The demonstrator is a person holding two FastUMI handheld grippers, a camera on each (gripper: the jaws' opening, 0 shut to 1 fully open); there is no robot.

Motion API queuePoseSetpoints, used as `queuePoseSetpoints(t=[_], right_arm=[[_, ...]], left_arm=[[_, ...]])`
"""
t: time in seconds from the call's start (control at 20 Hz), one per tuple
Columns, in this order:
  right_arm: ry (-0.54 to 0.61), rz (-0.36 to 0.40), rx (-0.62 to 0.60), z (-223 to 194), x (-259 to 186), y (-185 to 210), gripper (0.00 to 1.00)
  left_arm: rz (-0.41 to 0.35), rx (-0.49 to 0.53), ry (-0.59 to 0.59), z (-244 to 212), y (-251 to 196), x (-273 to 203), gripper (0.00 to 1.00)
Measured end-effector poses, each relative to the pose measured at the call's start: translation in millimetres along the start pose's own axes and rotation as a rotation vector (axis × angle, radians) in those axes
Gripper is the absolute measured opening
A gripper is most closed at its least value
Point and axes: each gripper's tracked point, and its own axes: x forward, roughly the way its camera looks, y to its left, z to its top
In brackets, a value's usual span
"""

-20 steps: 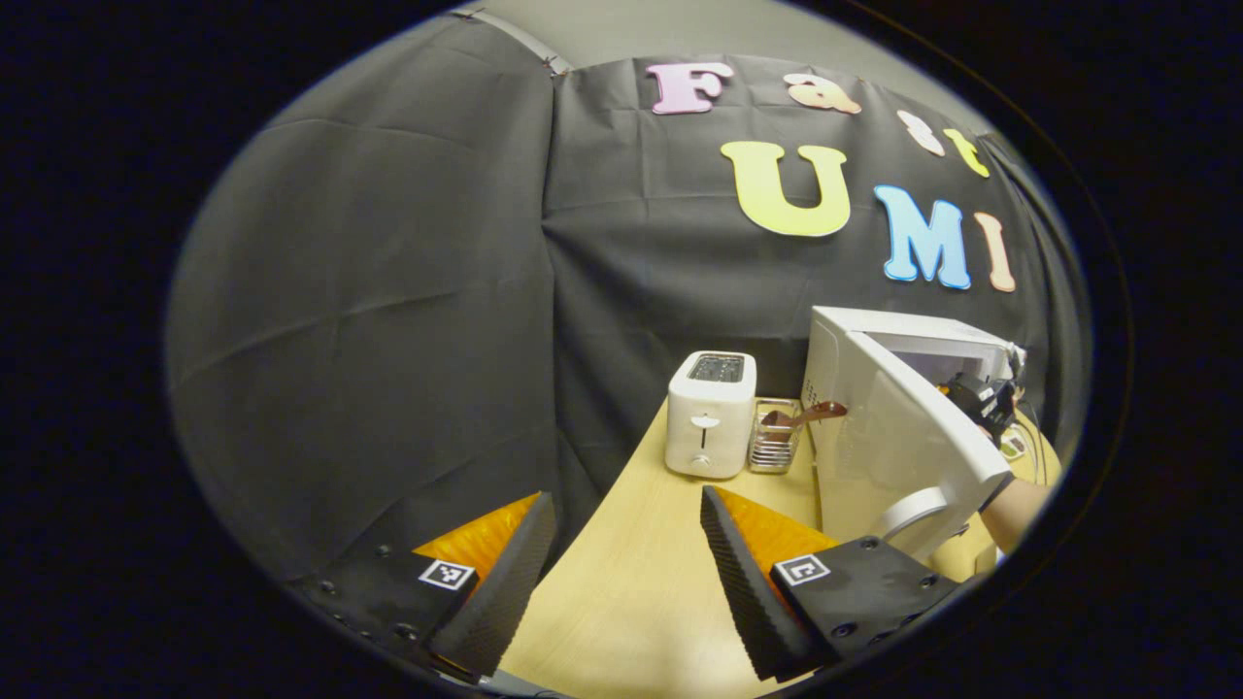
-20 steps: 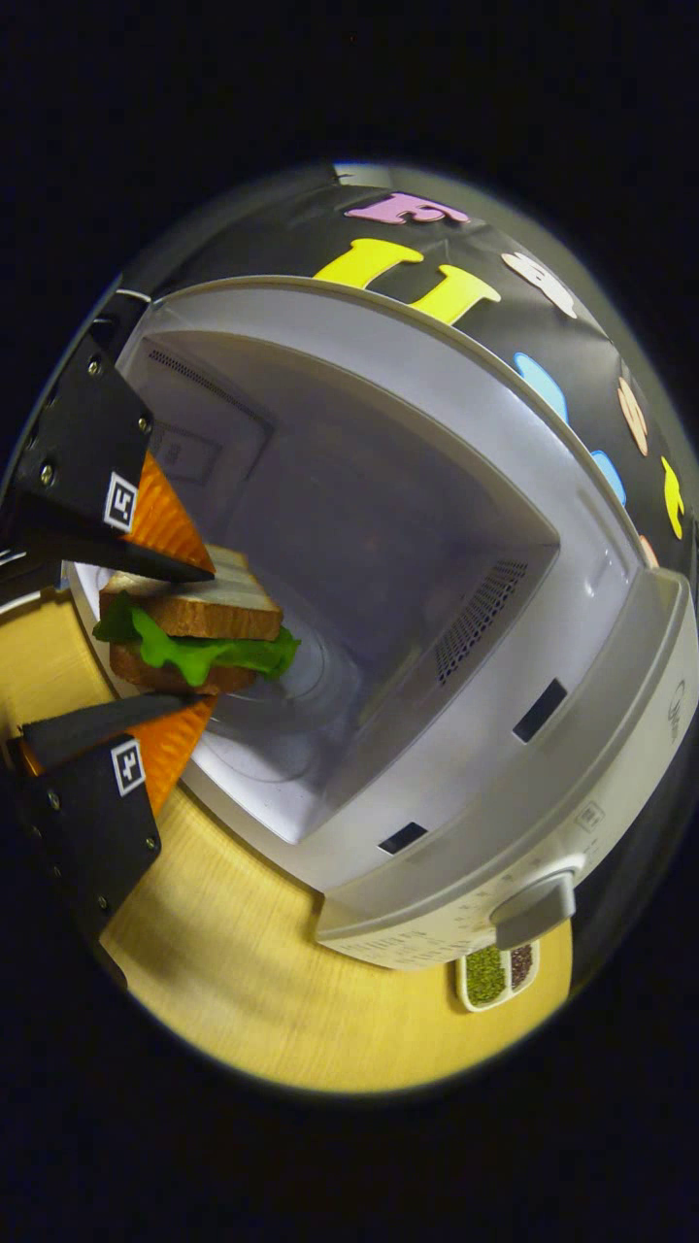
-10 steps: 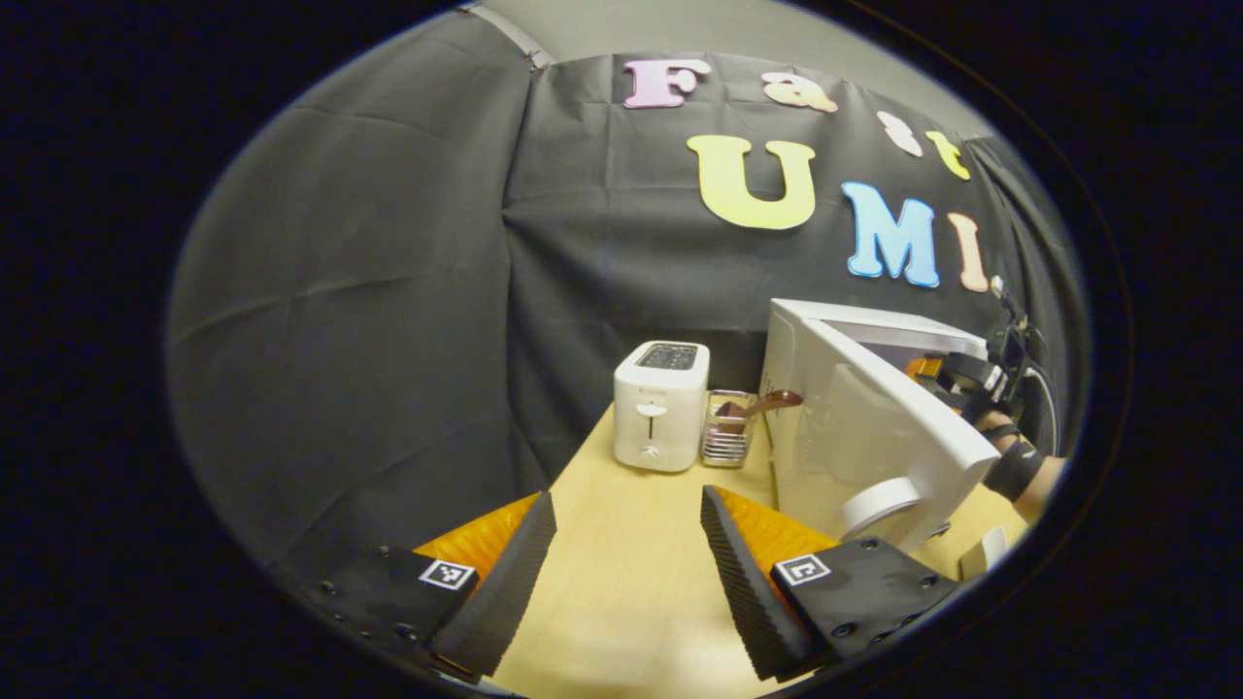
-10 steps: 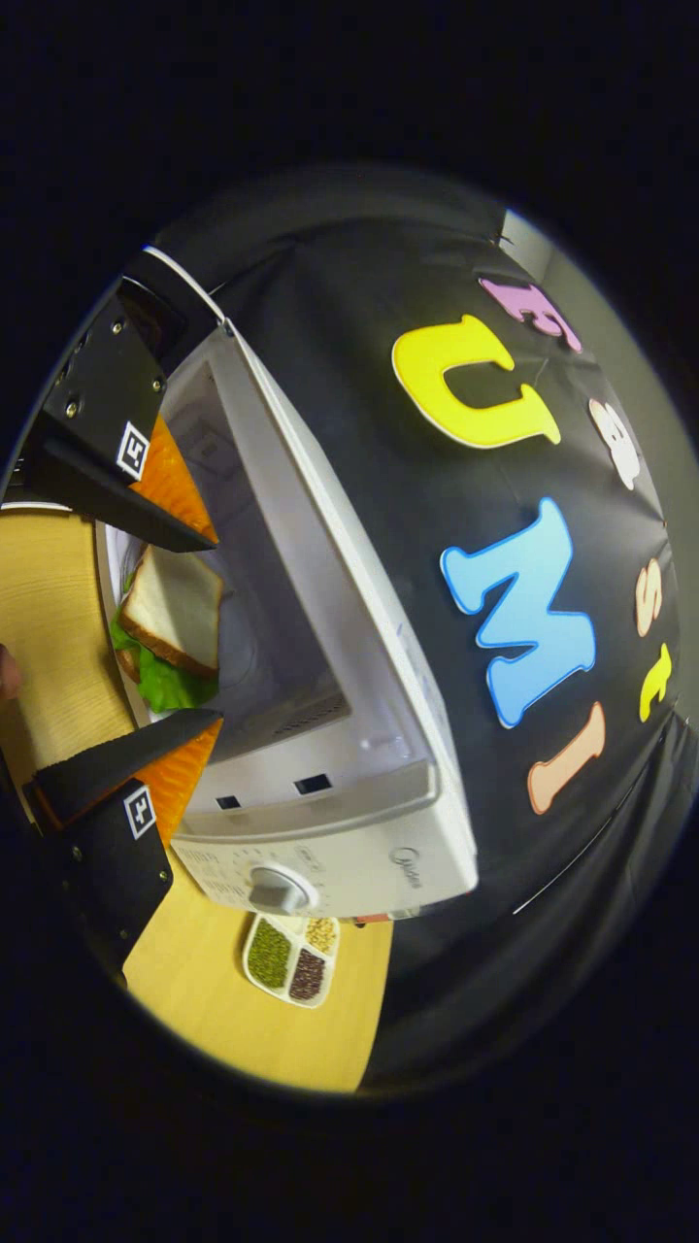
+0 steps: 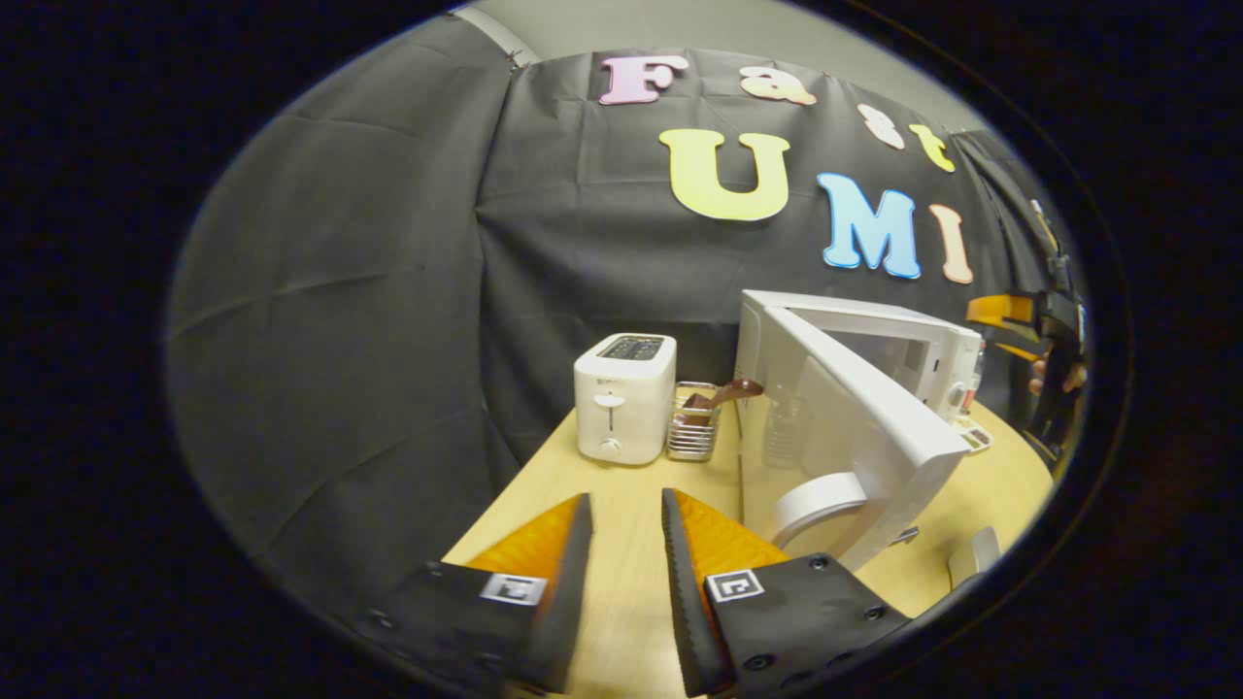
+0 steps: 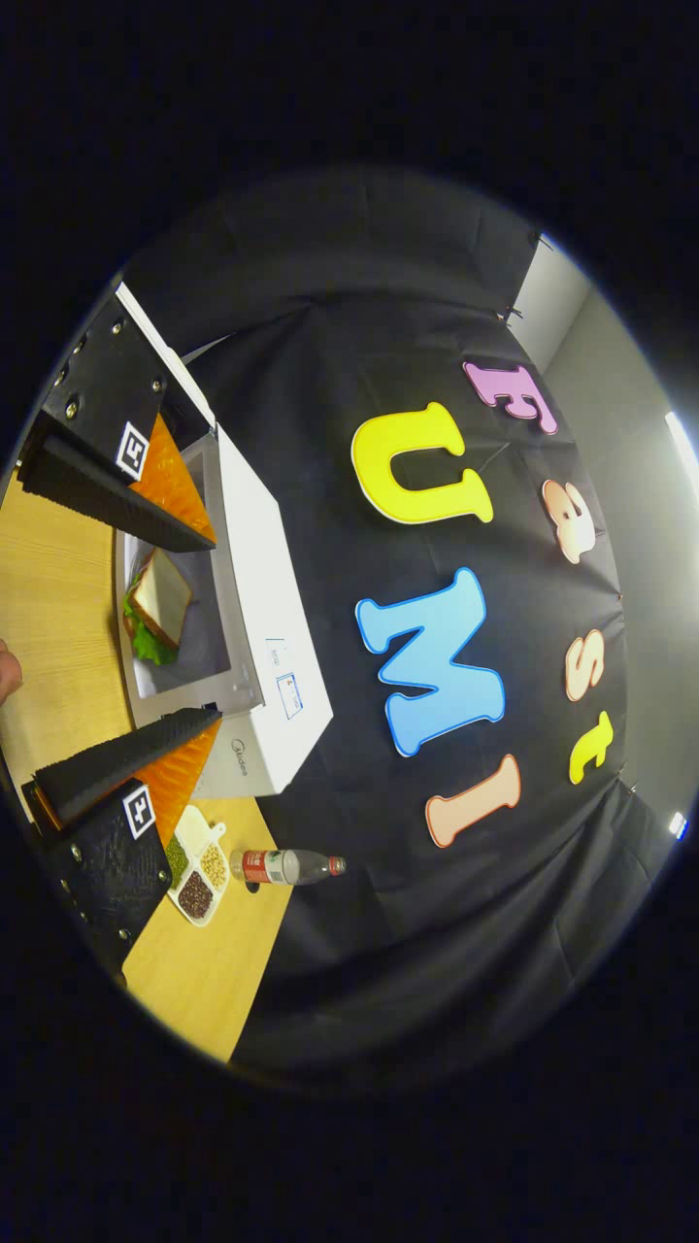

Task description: Open the microwave oven with the left hand, put the food in, and close the microwave oven.

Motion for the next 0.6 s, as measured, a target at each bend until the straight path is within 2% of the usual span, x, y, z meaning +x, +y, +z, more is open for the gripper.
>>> queuePoseSetpoints(t=[0.1, 0.15, 0.2, 0.25, 0.4, 0.55, 0.6], right_arm=[[-0.006, 0.010, -0.003, 9.1, -24.5, -7.9, 0.98], [-0.009, 0.017, -0.007, 13.1, -36.6, -11.9, 0.98], [-0.015, 0.021, -0.016, 18.1, -48.7, -17.2, 0.98], [-0.019, 0.025, -0.027, 22.3, -60.4, -22.4, 0.98], [-0.030, 0.045, -0.060, 31.9, -93.3, -35.4, 0.98], [-0.041, 0.048, -0.068, 40.5, -123.5, -54.2, 0.97], [-0.039, 0.046, -0.067, 41.7, -131.4, -61.5, 0.97]], left_arm=[[-0.018, 0.012, 0.007, -6.5, -13.8, 1.5, 0.15], [-0.036, 0.020, 0.005, -7.2, -21.5, -3.6, 0.13], [0.008, 0.045, -0.011, -8.0, -18.9, -11.5, 0.14], [0.006, 0.067, -0.016, -6.9, -24.1, -2.2, 0.07], [0.002, 0.123, -0.015, -11.1, -47.8, -18.6, 0.10], [-0.008, 0.105, -0.013, -11.5, -61.0, -22.7, 0.05], [-0.008, 0.106, -0.015, -9.6, -68.5, -24.9, 0.07]])
